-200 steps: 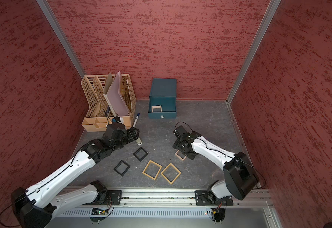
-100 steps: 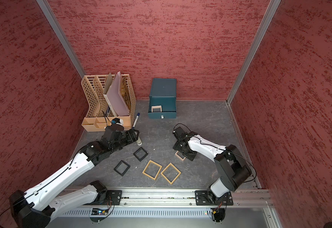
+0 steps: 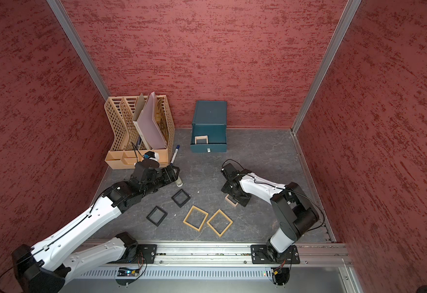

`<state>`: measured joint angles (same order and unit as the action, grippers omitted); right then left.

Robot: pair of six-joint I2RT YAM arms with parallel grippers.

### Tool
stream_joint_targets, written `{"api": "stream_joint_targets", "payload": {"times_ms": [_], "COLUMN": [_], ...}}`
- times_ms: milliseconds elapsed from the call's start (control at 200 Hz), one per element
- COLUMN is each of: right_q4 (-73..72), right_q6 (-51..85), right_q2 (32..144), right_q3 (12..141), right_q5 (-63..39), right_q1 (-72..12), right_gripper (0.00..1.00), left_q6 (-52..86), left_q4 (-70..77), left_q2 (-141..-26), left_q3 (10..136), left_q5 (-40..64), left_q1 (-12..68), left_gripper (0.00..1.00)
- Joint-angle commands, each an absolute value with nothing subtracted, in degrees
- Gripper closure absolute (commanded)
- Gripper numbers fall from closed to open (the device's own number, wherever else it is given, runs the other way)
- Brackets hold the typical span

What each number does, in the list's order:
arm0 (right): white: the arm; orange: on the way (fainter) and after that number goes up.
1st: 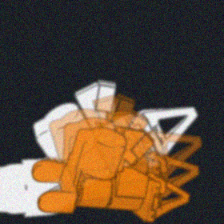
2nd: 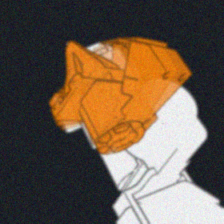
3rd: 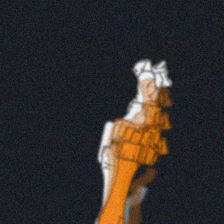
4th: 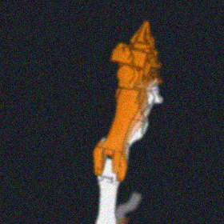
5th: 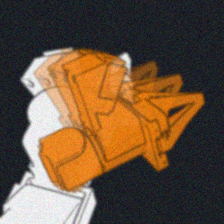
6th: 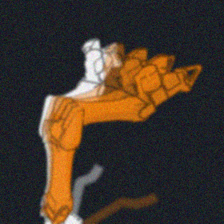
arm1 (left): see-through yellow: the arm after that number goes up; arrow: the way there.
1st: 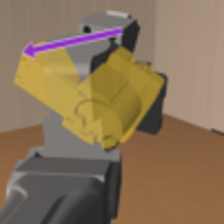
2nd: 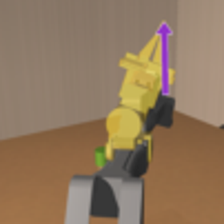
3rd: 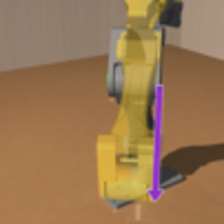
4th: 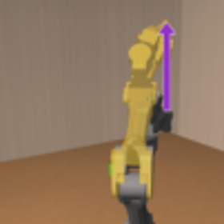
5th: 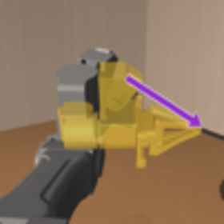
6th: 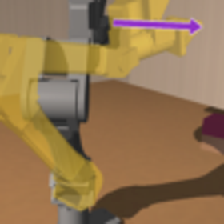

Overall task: Place the brooch boxes into the drawer by color
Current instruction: Pick up the brooch box from the center of the board.

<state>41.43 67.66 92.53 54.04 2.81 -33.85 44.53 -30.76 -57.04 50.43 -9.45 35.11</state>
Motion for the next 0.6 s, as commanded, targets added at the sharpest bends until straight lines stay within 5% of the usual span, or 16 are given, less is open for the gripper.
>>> {"api": "stream_joint_targets", "payload": {"times_ms": [0,596], "right_q4": [41.57,44.9], "right_q6": [68.64,66.83], "right_q2": [93.3,92.07], "right_q3": [53.58,55.49], "right_q5": [2.77,6.78], "right_q1": [-33.57,-34.18], "right_gripper": [0.09,0.36], "left_q6": [44.18,44.08], "left_q4": [-29.32,-27.51], "left_q2": [-56.5,-56.86], "left_q3": [49.88,49.68], "left_q5": [-9.58,-9.09], "left_q1": [35.24,35.24], "left_gripper": [0.23,0.23]}}
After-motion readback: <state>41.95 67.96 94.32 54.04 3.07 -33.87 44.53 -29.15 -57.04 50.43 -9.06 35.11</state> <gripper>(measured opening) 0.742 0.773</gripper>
